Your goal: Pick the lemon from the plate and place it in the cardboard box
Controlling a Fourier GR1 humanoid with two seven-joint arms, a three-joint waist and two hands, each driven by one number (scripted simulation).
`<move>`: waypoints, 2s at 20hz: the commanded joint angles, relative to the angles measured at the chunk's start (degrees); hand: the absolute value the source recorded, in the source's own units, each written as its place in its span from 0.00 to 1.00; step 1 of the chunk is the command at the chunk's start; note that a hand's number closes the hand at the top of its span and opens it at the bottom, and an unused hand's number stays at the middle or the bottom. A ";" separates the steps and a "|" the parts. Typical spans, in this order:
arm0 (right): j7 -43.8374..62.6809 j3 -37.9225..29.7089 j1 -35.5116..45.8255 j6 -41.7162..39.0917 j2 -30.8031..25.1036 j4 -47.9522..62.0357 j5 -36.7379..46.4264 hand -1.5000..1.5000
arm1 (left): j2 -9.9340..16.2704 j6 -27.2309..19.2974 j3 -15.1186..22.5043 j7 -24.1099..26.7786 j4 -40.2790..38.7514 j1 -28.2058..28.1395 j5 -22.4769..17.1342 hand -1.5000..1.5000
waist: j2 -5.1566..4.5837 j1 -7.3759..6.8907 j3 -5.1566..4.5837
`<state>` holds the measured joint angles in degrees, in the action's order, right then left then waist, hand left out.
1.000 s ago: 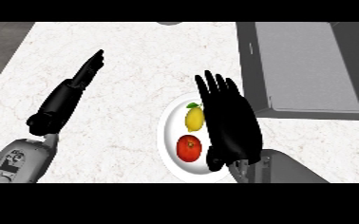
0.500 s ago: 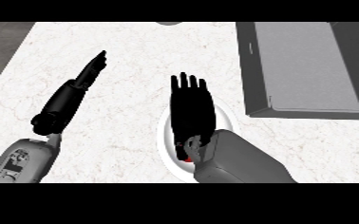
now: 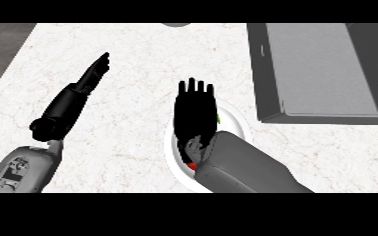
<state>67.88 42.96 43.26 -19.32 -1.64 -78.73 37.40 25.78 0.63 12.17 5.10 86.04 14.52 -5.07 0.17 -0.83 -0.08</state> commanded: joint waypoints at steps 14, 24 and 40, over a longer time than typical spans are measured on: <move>9.28 1.00 0.92 2.27 1.57 11.09 2.24 0.00 | -2.56 -0.83 0.44 2.21 0.75 -3.26 4.38 0.50 | -0.06 0.18 0.05; 3.71 0.62 0.54 5.57 1.58 16.92 1.51 0.00 | -2.38 3.15 -3.63 -1.38 0.82 0.44 1.98 0.50 | -0.28 0.09 0.06; -6.68 3.43 -6.23 10.06 1.60 22.24 6.43 1.00 | -5.58 4.30 -4.17 -2.34 -0.01 0.80 5.36 0.50 | -0.30 0.33 0.09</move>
<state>60.77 41.84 39.74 -12.16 -0.67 -60.22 41.98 21.81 4.79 7.82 4.36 87.23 13.37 -0.42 0.55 -0.43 -0.07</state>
